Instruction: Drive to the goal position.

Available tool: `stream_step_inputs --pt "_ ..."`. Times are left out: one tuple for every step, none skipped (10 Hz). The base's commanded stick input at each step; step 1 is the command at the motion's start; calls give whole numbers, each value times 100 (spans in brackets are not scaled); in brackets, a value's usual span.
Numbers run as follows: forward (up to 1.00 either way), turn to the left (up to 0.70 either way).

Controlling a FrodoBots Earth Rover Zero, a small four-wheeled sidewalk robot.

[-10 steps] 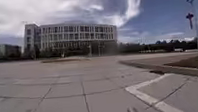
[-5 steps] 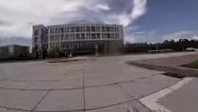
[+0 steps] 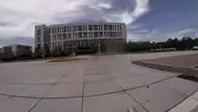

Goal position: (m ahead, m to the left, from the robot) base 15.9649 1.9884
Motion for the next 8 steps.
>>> stream_step_inputs --pt "100 0" --pt "100 0" --pt "100 0" --pt "100 0" --pt "100 0" --pt "100 0" --pt "100 0" --pt "100 0"
